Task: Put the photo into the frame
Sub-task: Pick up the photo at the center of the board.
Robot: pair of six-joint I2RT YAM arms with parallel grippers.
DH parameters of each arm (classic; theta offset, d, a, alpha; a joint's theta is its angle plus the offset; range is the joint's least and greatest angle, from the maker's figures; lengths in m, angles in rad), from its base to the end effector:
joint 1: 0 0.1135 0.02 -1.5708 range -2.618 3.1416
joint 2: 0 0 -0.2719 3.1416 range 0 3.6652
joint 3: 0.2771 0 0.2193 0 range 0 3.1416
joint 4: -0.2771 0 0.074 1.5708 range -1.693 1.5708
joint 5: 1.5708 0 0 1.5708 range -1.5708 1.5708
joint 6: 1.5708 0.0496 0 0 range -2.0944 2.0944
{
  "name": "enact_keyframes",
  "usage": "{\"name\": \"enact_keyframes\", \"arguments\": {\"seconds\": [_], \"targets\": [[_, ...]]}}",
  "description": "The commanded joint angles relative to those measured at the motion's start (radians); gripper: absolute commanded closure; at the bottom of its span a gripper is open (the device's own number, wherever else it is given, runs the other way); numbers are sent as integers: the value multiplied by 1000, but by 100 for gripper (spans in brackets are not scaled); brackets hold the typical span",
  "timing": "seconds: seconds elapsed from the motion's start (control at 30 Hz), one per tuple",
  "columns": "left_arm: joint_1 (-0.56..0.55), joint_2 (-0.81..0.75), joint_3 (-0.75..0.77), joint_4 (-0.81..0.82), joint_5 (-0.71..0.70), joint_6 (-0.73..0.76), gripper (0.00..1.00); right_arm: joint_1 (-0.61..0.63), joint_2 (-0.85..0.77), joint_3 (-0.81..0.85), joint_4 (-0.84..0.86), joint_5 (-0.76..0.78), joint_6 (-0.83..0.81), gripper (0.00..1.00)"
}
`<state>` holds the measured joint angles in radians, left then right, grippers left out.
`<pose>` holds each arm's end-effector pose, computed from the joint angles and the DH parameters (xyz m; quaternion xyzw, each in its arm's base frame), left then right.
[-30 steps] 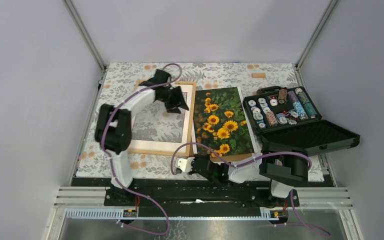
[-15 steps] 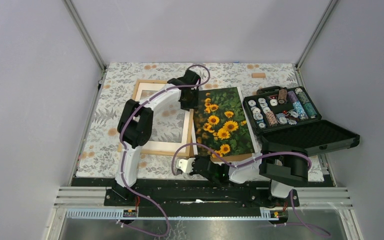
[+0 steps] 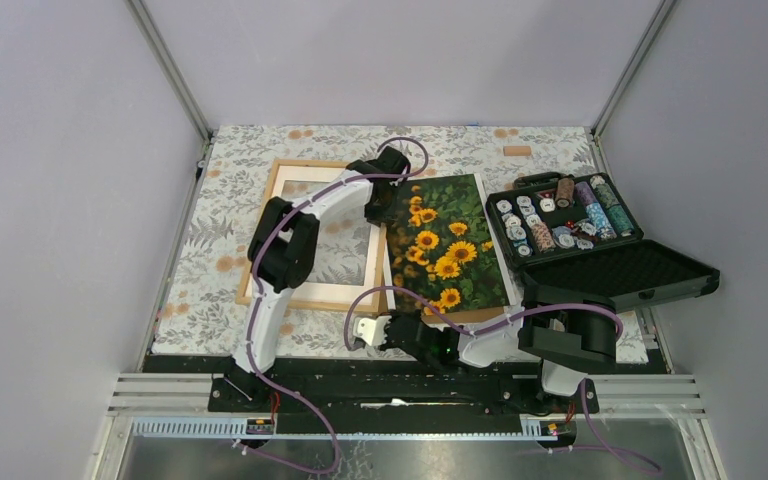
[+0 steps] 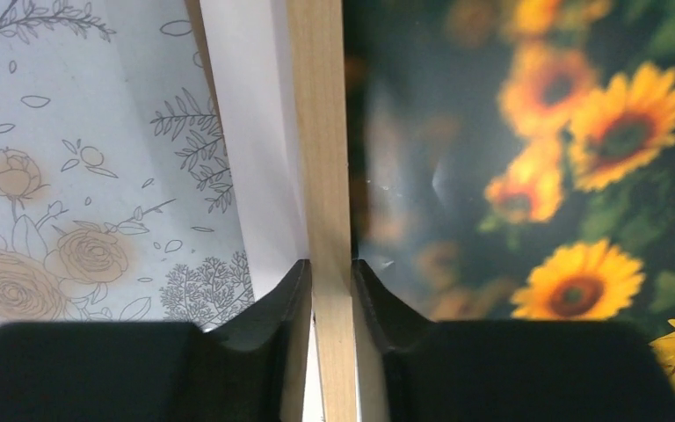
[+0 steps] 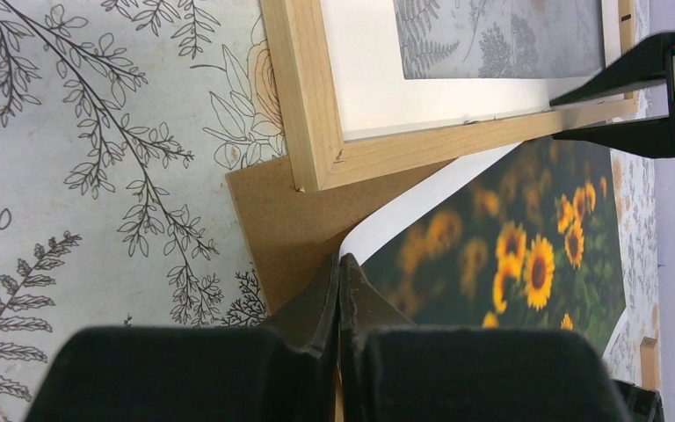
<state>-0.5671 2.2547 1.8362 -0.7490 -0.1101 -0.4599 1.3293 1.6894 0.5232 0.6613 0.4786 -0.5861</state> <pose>0.3886 -0.2411 0.1799 0.0414 0.9774 -0.0513 0.2007 0.0924 0.2797 0.1561 -0.6151 0.5800 -0.0110 0.5340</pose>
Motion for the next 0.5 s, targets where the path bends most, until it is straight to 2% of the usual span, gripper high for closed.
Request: {"name": "enact_keyframes", "arguments": {"seconds": [0.0, 0.07, 0.1, 0.23, 0.47], "targets": [[-8, 39, 59, -24, -43, 16, 81, 11, -31, -5, 79, 10, 11, 100], [-10, 47, 80, -48, -63, 24, 96, 11, -32, -8, 89, 16, 10, 100], [-11, 48, 89, -56, -75, 31, 100, 12, -31, -8, 95, 19, 11, 100], [-1, 6, 107, -75, -135, 75, 100, 11, -36, -5, 104, 24, 19, 100], [98, -201, 43, -84, -167, 76, 100, 11, -76, -17, 122, -3, 78, 100]]}}
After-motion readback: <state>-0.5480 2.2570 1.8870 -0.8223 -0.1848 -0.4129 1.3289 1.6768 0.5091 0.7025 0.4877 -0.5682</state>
